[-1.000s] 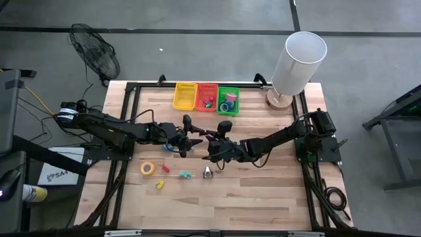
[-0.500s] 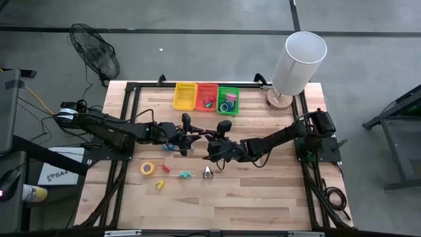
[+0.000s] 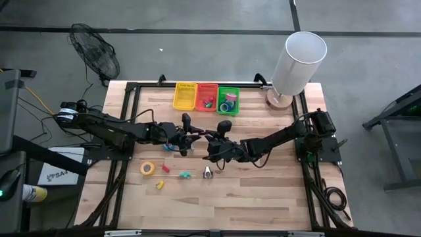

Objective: Pick and place Stapler, Stapler remover, tape
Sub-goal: Put the pink staple remover into the yellow basket

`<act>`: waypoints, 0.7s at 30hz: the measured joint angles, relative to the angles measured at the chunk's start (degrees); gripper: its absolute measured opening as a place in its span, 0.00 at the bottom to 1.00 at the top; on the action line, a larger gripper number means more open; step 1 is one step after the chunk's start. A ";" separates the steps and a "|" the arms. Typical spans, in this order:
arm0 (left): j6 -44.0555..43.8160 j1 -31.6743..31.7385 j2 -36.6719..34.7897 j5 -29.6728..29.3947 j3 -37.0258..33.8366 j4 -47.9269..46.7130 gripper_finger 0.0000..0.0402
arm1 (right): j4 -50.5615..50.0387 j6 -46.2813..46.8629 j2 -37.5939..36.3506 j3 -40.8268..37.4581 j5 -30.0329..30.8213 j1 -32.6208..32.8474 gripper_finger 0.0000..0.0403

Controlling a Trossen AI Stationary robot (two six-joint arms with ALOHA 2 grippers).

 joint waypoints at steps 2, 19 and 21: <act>0.34 0.00 0.00 0.06 0.00 -0.08 0.25 | 0.01 0.33 0.00 0.00 0.00 0.13 0.24; -1.08 0.00 0.02 -9.95 0.00 -1.71 0.25 | 0.57 4.64 0.00 0.02 22.79 5.17 0.50; -2.06 0.00 0.02 -14.67 0.00 -1.77 0.25 | 0.19 7.44 0.00 -0.27 26.44 5.58 0.51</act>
